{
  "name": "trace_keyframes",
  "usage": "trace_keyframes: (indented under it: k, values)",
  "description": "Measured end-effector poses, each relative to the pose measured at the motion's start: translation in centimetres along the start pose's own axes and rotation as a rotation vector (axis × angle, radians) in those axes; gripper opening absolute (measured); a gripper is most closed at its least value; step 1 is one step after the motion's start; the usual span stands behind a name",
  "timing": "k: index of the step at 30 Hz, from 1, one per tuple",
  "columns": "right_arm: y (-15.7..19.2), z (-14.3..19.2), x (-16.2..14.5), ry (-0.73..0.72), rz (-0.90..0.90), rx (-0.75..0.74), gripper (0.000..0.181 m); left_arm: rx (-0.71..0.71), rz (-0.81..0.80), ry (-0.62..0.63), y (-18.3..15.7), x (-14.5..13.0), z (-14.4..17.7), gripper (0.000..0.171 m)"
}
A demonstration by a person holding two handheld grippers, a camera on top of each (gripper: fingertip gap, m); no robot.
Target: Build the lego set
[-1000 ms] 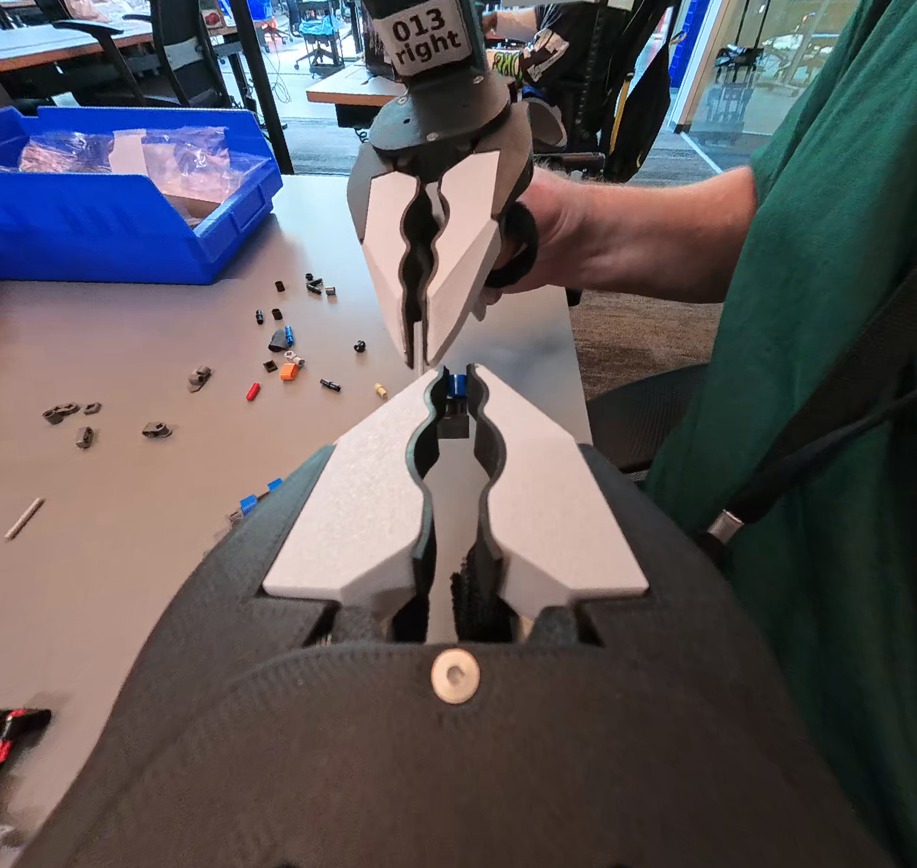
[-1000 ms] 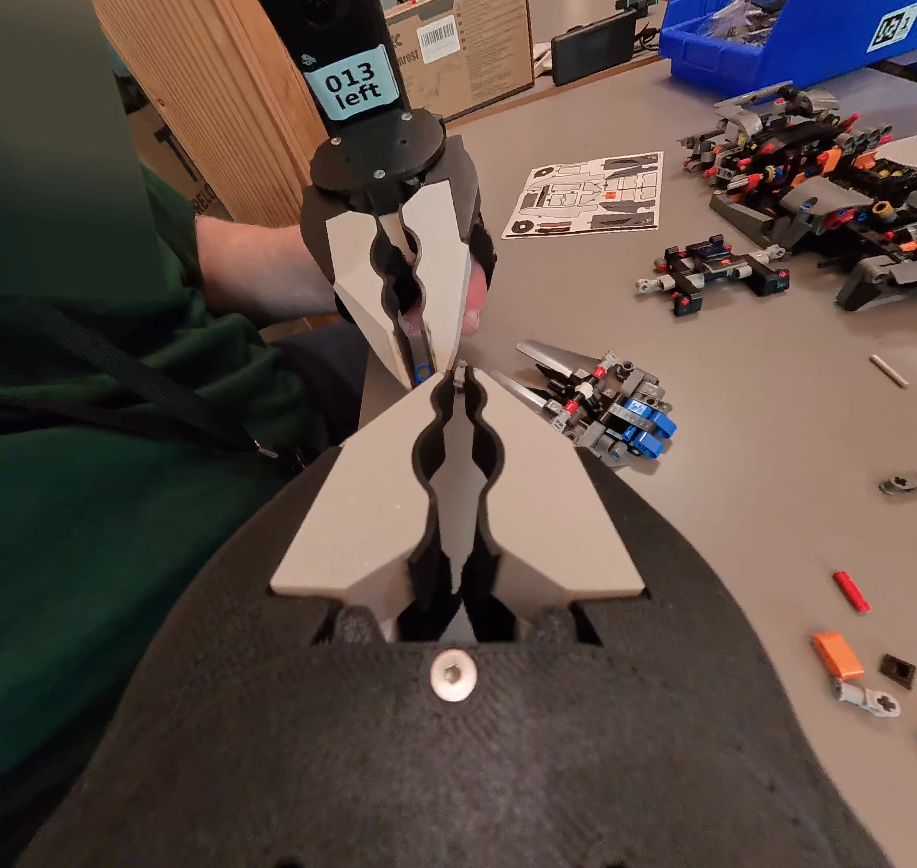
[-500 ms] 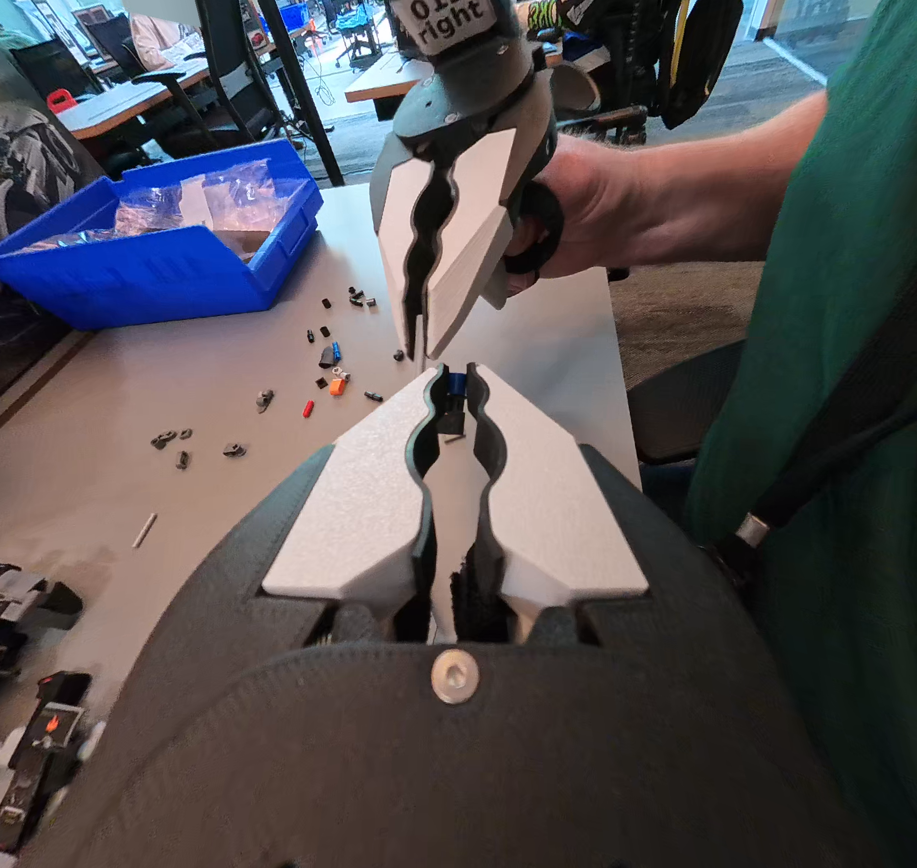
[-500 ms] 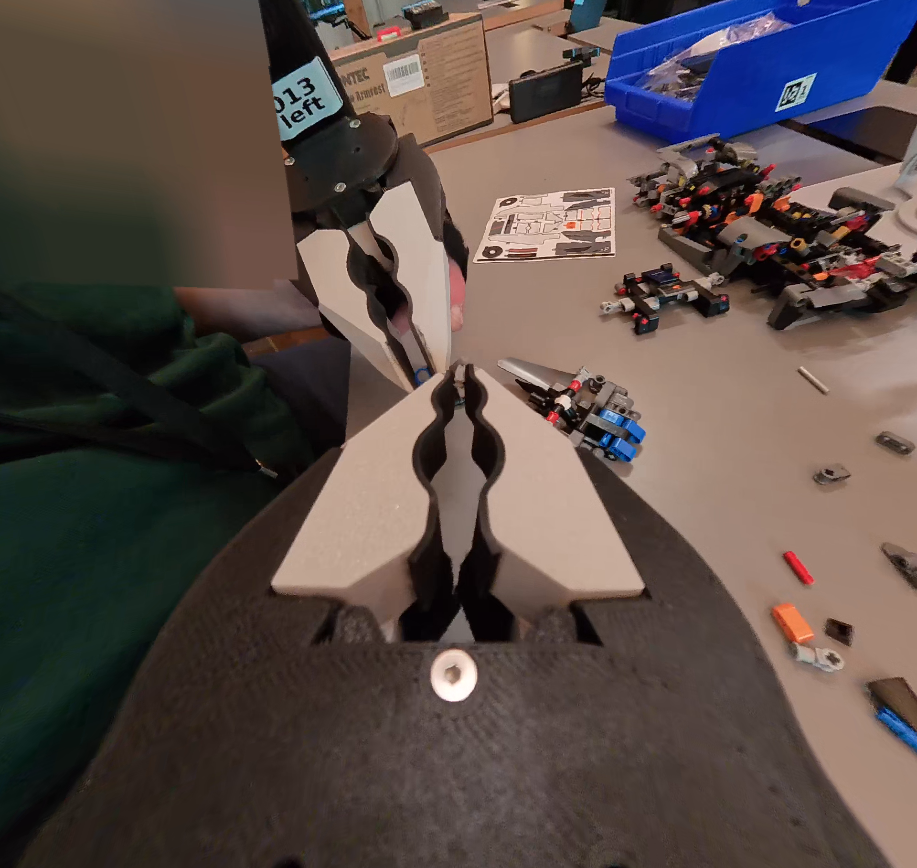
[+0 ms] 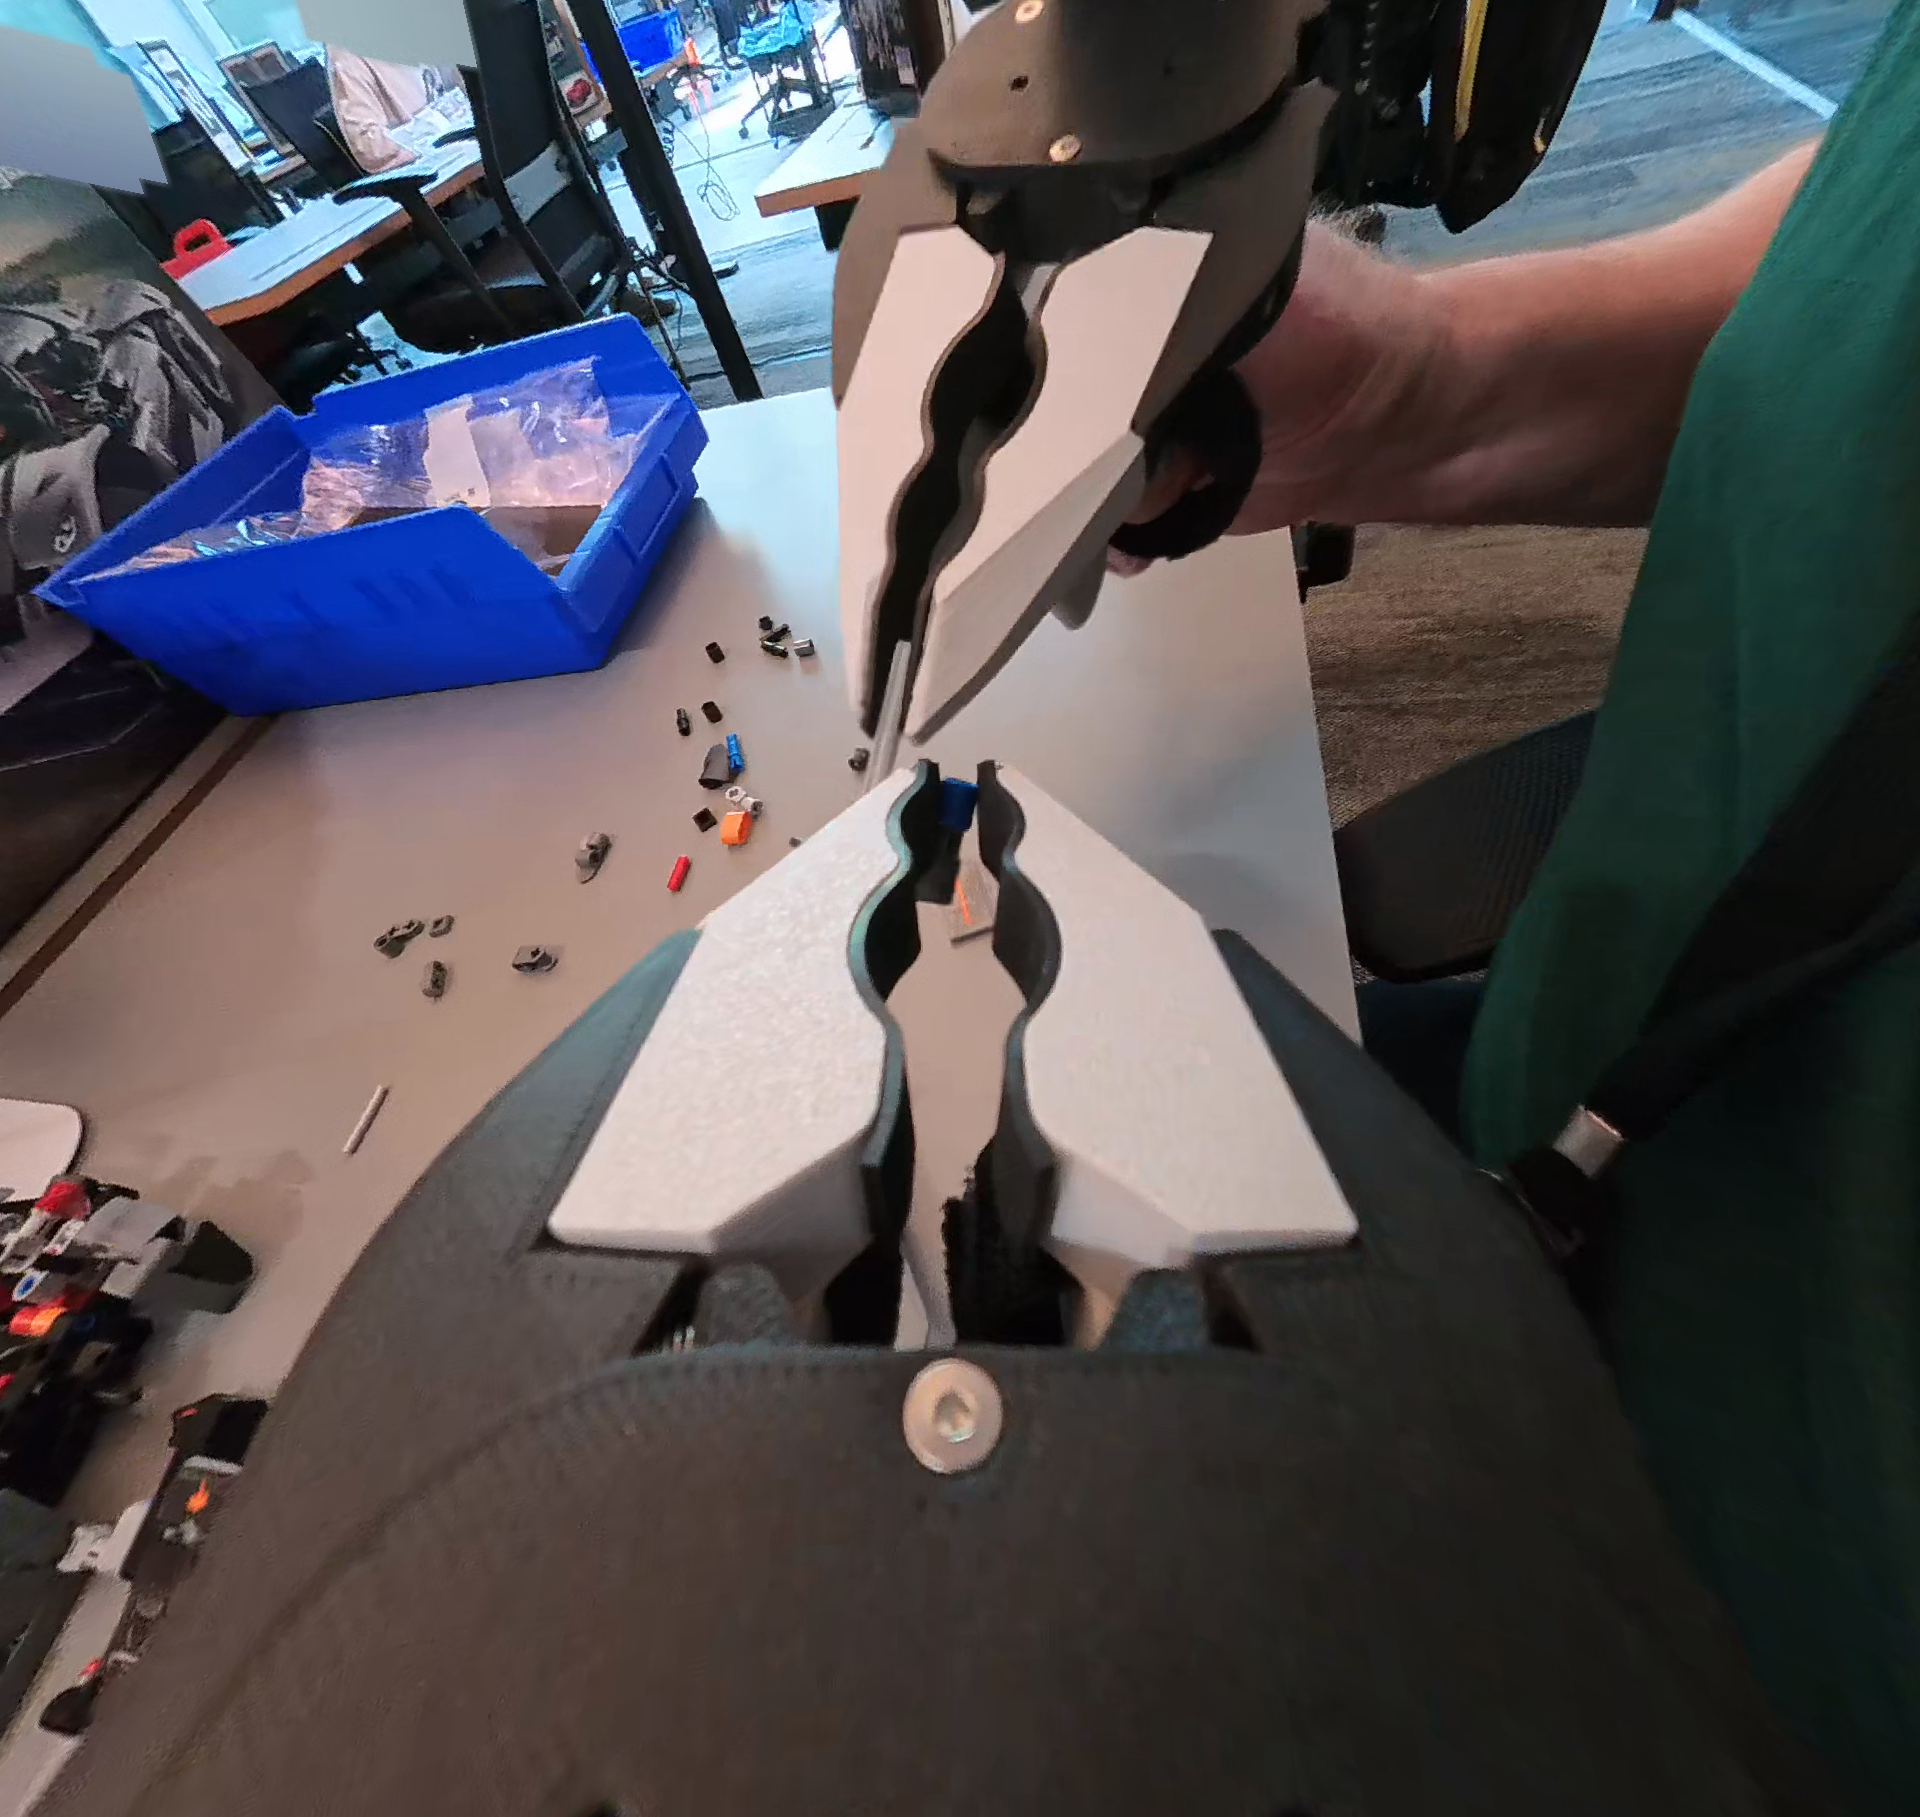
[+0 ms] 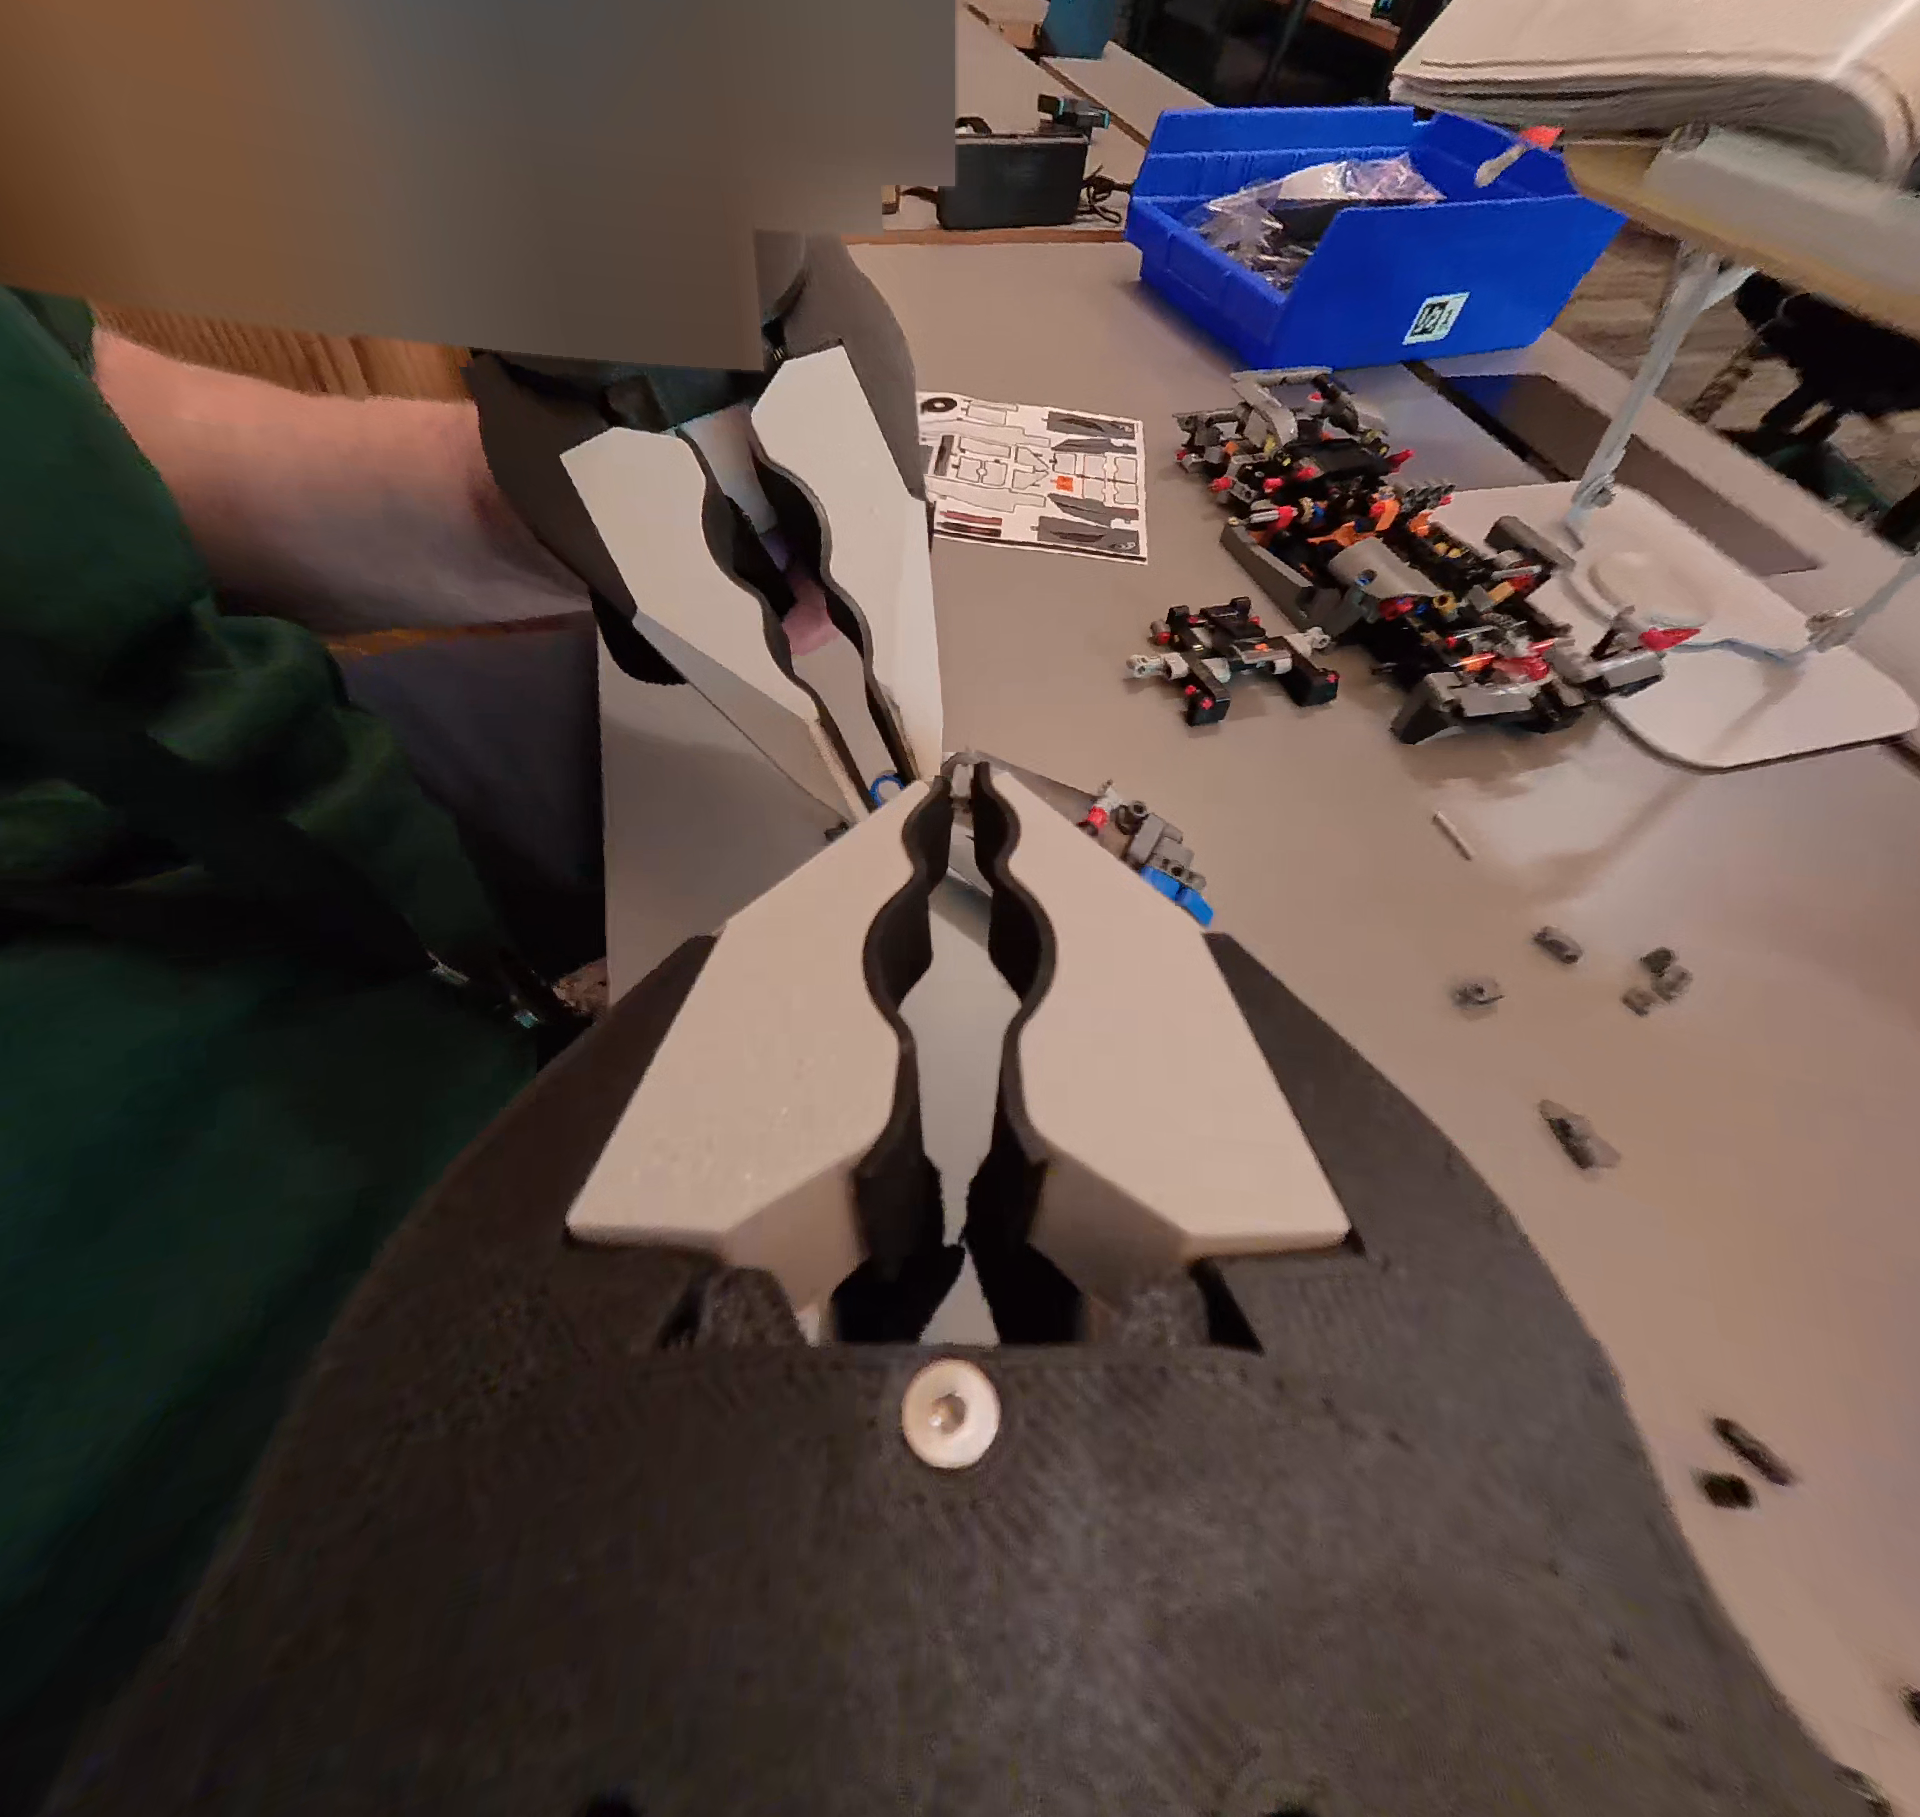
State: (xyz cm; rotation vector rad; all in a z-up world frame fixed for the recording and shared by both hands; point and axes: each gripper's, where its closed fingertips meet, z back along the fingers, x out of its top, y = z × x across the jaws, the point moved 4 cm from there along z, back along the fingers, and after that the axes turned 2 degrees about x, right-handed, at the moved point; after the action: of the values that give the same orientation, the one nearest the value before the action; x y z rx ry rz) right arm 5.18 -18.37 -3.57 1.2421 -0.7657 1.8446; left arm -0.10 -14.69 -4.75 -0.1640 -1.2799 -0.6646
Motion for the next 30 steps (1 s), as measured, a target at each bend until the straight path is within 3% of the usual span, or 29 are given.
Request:
trace_keyframes:
  k: [4,7,15,22,30]
  values:
    - [-0.5,0.5,0.1,-0.088,-0.086,0.111,0.008,-0.029,0.076,-0.092,0.6,0.2,0.7,0.005]
    - [-0.8,-0.4,-0.7,-0.057,-0.086,0.166,0.027,-0.097,0.196,-0.252,1.1,1.1,1.7,0.005]
    - [0.2,-2.5,0.8,-0.213,-0.221,0.405,0.016,-0.254,0.39,-0.511,1.2,2.5,2.4,0.005]
    - [0.6,-2.6,0.7,-0.286,-0.301,0.496,0.0,-0.321,0.436,-0.59,0.9,2.8,2.3,0.005]
    - [-1.0,-1.6,0.1,-0.277,-0.302,0.389,0.0,-0.331,0.467,-0.625,1.5,2.5,2.1,0.005]
